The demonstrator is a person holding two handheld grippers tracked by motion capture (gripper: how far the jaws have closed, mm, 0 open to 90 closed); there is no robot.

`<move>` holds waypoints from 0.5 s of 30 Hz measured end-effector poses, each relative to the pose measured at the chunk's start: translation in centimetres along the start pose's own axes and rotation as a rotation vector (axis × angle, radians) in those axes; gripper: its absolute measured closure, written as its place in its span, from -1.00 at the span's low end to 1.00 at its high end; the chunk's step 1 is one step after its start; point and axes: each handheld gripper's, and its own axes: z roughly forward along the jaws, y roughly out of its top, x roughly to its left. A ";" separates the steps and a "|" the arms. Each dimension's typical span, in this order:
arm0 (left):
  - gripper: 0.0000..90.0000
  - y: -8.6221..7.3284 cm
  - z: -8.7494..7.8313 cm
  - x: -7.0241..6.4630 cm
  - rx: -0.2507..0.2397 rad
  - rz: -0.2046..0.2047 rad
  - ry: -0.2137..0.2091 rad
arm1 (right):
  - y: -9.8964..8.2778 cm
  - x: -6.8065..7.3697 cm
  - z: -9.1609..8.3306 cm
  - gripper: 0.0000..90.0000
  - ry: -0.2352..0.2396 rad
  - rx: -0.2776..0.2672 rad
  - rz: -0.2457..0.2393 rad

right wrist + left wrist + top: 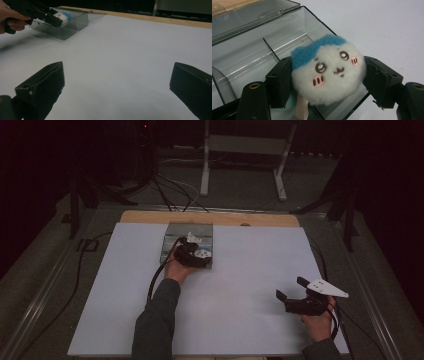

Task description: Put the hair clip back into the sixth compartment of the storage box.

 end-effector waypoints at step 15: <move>-0.93 0.1 -0.4 0.3 -0.017 -0.031 0.002 | 0.0 0.0 0.0 -1.00 0.001 0.000 -0.002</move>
